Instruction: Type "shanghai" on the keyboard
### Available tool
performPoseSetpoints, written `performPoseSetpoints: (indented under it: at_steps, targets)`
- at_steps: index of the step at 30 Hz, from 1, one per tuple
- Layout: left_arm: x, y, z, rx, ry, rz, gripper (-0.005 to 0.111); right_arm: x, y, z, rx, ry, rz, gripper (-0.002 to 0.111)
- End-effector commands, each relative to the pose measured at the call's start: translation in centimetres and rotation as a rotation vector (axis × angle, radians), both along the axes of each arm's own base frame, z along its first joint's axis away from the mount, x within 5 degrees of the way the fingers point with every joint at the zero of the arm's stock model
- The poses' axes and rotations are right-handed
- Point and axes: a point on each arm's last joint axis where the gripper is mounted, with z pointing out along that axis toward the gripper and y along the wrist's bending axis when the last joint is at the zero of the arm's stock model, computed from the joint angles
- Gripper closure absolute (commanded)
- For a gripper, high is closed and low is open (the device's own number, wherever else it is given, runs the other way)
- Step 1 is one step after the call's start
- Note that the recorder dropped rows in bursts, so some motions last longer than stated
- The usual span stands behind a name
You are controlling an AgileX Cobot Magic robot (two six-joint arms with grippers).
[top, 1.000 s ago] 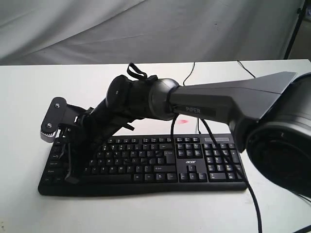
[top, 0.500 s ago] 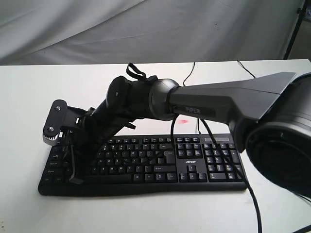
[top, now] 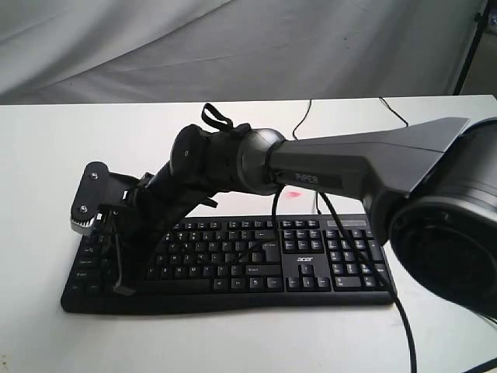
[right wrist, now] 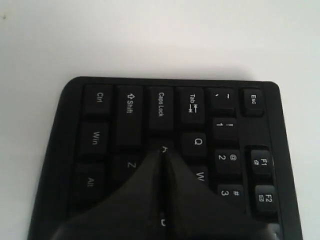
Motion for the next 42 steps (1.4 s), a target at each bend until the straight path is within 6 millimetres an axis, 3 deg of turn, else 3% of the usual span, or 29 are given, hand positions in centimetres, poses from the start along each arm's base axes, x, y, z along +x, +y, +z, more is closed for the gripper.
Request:
performPoseSetpoints:
  at_steps: [1, 42]
  targets:
    - [0.05, -0.02, -0.17, -0.004, 0.005, -0.004, 0.106, 0.08, 0.06, 0.4, 0.0, -0.017, 0.007, 0.108]
    - [0.05, -0.02, -0.17, -0.004, 0.005, -0.004, 0.106, 0.2, 0.05, -0.53, -0.012, -0.02, 0.011, 0.108]
